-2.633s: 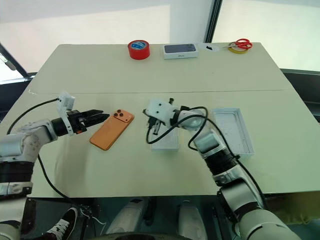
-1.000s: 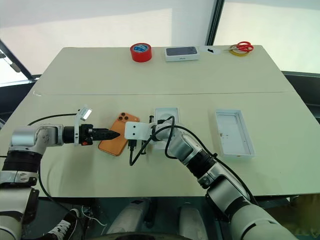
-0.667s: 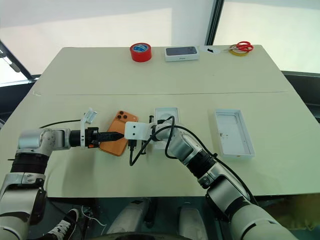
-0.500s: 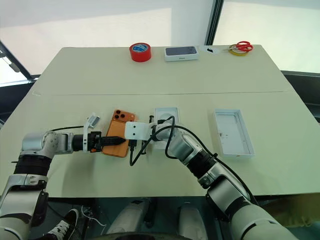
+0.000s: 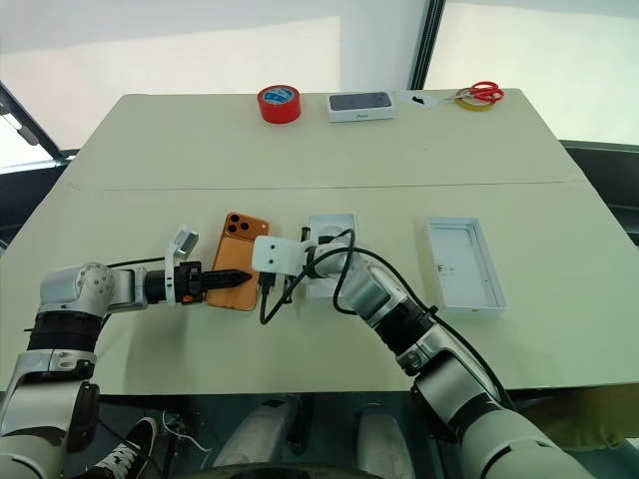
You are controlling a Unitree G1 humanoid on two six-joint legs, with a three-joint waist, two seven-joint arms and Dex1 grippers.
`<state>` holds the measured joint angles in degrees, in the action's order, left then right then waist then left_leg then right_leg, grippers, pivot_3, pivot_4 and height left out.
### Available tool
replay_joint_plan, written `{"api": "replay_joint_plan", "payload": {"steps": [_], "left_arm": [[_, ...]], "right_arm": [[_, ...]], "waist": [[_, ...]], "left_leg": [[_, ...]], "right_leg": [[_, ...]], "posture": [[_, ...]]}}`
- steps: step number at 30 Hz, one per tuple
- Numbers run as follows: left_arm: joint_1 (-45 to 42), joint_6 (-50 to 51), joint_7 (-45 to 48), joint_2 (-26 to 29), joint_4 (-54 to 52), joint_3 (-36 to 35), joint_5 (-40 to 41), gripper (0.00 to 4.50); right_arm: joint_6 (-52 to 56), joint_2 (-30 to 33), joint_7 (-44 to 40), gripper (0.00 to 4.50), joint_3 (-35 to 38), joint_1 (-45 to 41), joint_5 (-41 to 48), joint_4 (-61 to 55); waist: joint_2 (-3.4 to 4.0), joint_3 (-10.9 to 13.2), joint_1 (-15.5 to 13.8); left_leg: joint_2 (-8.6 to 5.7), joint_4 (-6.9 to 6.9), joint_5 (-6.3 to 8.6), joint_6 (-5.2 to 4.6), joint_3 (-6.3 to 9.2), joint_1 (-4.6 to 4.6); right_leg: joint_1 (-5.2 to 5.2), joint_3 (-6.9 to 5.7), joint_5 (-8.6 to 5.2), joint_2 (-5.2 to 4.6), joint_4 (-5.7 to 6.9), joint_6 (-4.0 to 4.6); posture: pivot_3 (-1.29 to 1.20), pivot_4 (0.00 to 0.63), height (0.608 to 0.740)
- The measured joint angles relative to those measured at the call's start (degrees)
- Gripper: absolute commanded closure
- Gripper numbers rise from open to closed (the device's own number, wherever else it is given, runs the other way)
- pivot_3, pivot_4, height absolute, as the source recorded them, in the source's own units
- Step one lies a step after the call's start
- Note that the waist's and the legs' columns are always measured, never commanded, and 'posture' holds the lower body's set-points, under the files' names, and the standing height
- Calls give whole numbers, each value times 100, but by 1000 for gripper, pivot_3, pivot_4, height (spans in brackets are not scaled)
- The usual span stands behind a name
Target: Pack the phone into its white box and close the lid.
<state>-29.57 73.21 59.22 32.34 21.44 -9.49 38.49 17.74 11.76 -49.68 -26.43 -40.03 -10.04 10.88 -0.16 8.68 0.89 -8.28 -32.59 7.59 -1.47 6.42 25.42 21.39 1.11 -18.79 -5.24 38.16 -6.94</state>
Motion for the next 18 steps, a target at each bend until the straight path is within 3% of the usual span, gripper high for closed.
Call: {"api": "replay_joint_plan", "payload": {"steps": [4, 8, 15, 18], "left_arm": [[41, 0, -475, -436, -72, -630, 262, 4500], [238, -67, -864, -704, -725, -909, 509, 4500], [349, 176, -1201, -925, -1297, -956, 876, 4500], [387, 171, -1305, -948, -1343, -945, 925, 4500]], "right_arm": [[385, 250, -554, 2179, 508, 62, 834, -770], [-35, 1282, -1186, 159, 638, 618, 1144, -1528], [-895, 2546, -1988, 159, 923, 1545, 1489, -1999], [-1118, 2650, -1998, 1380, 922, 1697, 1464, -1966]], "waist": [[-5, 4, -19], [-24, 14, -30], [-37, 25, 23], [-37, 26, 18]], "left_leg": [[0, -1, 1, -1, 1, 6], [-5, -2, 5, -8, -5, 15], [1, -3, 5, -9, -5, 15], [1, -3, 5, -9, -5, 16]], "right_leg": [[0, -4, 0, -5, -4, -1], [0, -6, 1, -16, -20, -2], [0, -6, -2, -17, -19, -2], [2, -6, -3, -17, -20, 0]], "posture": [[0, 150, 736], [0, 150, 736], [0, 150, 736], [0, 150, 736]]}}
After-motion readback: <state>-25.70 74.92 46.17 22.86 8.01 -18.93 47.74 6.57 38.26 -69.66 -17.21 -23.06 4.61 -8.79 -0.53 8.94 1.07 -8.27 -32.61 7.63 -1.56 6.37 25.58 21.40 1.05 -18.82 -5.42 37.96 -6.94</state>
